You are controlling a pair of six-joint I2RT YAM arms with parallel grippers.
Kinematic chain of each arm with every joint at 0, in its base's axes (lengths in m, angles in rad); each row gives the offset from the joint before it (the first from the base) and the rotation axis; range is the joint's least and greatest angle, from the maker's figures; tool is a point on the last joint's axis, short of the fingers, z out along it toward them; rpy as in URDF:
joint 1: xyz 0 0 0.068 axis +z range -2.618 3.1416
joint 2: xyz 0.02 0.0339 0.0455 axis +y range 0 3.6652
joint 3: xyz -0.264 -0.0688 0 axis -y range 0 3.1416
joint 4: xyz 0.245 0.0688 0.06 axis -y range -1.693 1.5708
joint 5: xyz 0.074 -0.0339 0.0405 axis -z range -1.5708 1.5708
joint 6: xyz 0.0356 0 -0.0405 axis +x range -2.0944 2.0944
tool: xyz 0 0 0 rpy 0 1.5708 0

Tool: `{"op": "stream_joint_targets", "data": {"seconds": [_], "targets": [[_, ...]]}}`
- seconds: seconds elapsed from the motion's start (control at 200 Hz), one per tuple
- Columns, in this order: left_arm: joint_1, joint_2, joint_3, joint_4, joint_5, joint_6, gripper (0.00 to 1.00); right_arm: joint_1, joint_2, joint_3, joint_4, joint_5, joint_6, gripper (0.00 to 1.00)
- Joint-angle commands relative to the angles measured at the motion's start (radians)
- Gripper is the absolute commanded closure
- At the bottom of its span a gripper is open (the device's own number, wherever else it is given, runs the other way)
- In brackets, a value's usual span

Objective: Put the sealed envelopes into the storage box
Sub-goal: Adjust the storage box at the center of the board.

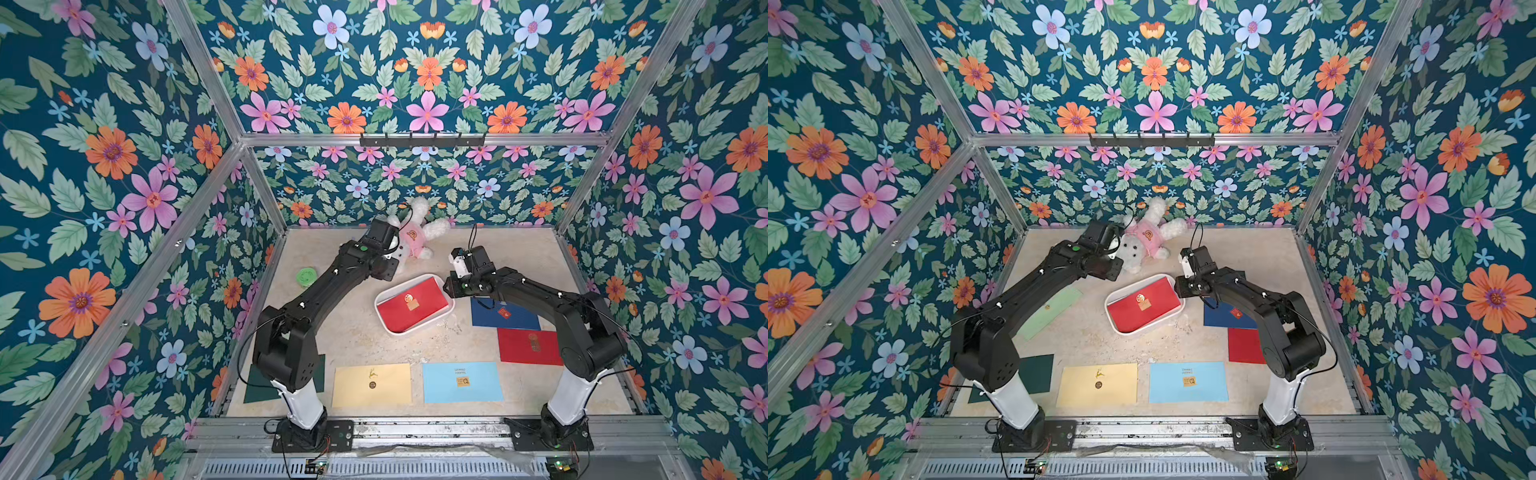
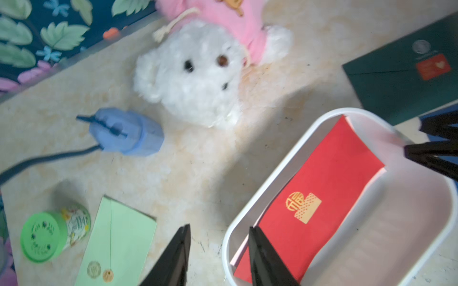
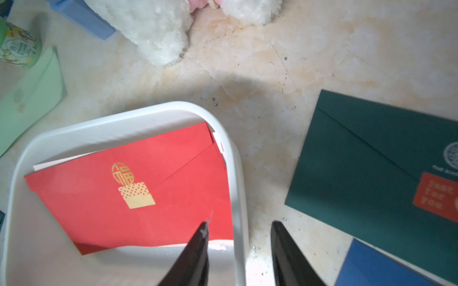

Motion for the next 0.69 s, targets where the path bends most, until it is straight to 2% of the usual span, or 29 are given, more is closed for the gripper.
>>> {"op": "stream_joint_targets", "data": {"seconds": [0.0, 0.44, 0.69], "targets": [[0.018, -0.058, -0.068, 0.037, -0.021, -0.102, 0.55, -0.001, 0.009, 0.002, 0.026, 0.035, 0.038, 0.58], [0.063, -0.128, -0.147, 0.059, 0.009, -0.152, 0.54, 0.003, 0.026, -0.017, 0.062, 0.027, 0.098, 0.72], [0.070, -0.151, -0.194, 0.067, 0.033, -0.206, 0.52, 0.004, 0.018, -0.035, 0.134, 0.049, 0.248, 0.84]]}}
